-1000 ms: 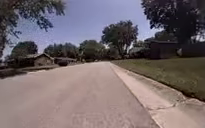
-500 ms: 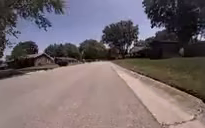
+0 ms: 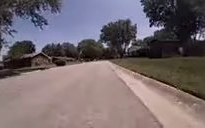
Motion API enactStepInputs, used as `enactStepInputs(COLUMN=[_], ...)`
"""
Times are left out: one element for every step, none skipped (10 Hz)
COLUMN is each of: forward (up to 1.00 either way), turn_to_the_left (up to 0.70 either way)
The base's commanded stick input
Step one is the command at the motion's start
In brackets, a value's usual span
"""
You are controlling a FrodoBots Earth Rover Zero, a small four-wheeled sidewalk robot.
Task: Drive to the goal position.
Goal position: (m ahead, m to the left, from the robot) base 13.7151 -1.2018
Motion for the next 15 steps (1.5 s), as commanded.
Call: enactStepInputs(forward=[0.70, 0.70, 0.70, 0.70, 0.70, 0.70, 0.70, 0.70, 0.70, 0.70, 0.70, 0.70, 0.70, 0.70, 0.70], turn_to_the_left=[-0.32, -0.35, -0.35, -0.35, -0.35, -0.35, -0.35, -0.35, -0.31, -0.19, -0.06, 0.00, 0.00, 0.00, 0.00])
